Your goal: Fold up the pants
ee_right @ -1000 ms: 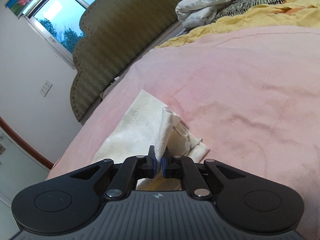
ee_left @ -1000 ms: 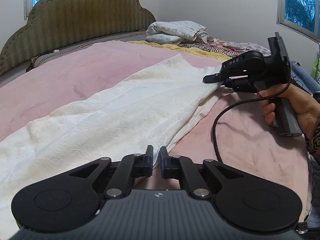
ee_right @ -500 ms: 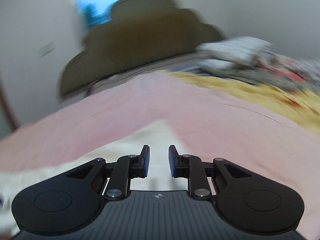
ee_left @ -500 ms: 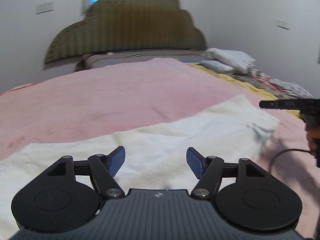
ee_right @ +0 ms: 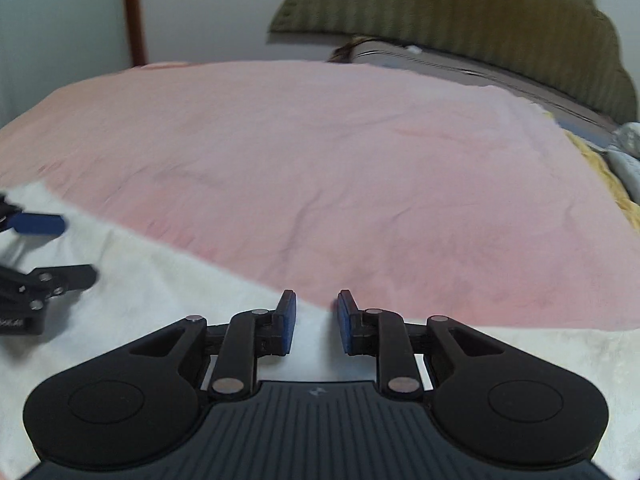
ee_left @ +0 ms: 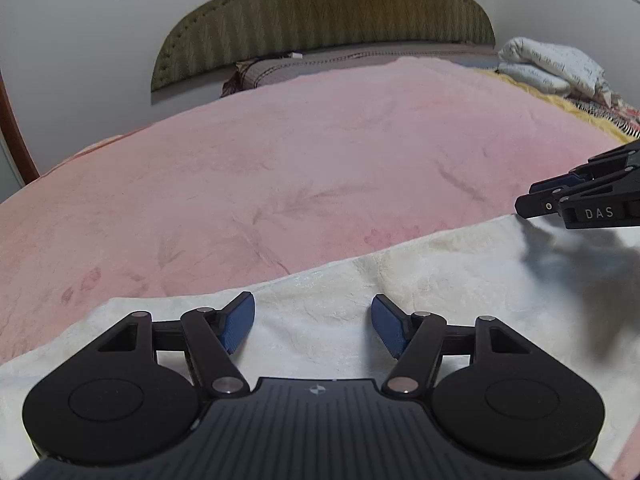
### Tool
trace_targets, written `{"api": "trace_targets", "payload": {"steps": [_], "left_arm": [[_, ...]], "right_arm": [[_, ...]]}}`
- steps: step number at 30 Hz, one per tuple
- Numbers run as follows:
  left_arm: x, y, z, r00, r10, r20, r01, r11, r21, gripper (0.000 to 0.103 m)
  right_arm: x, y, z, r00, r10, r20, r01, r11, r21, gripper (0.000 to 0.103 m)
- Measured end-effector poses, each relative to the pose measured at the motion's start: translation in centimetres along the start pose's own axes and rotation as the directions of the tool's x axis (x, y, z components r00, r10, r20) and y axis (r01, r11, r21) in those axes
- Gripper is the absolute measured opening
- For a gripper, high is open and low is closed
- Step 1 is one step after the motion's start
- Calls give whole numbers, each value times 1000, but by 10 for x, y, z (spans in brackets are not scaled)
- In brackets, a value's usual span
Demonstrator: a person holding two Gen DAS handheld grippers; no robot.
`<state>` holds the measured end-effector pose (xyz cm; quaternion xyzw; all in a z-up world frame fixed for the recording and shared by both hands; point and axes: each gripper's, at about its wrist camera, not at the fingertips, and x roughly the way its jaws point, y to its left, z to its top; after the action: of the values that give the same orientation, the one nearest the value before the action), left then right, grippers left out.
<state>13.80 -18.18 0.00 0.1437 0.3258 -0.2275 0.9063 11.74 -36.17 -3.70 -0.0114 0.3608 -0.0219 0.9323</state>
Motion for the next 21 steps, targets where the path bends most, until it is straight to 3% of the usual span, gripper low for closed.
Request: {"api": "trace_targets", "payload": {"steps": [3, 5, 7, 10, 16, 19, 21], "left_arm": [[-25, 2, -9, 997, -80, 19, 79, 997, 26, 75], [-32, 1, -15, 990, -138, 0, 138, 989, 51, 79], [-26, -2, -19, 983, -176, -51, 179, 982, 59, 79], [-5, -7, -18, 991, -120, -61, 124, 990, 71, 81], [24, -5, 0, 1000, 23, 17, -24, 997, 74, 86], [9, 6, 1, 997, 64, 41, -66, 997, 47, 80], [-9, 14, -4, 994, 86, 67, -89, 995, 46, 84]], "right_arm": [[-30, -1, -8, 995, 98, 16, -97, 995, -17, 22], [-42, 6, -15, 978, 202, -48, -206, 976, -77, 22], [-40, 22, -24, 957, 254, -140, -275, 948, -158, 23], [-23, 37, -24, 964, 206, -170, -241, 945, -221, 23], [14, 28, 8, 977, 194, -93, -203, 974, -98, 23], [5, 26, 11, 989, 139, -61, -142, 988, -64, 23], [-13, 26, 7, 985, 170, -37, -172, 983, -65, 23]]}}
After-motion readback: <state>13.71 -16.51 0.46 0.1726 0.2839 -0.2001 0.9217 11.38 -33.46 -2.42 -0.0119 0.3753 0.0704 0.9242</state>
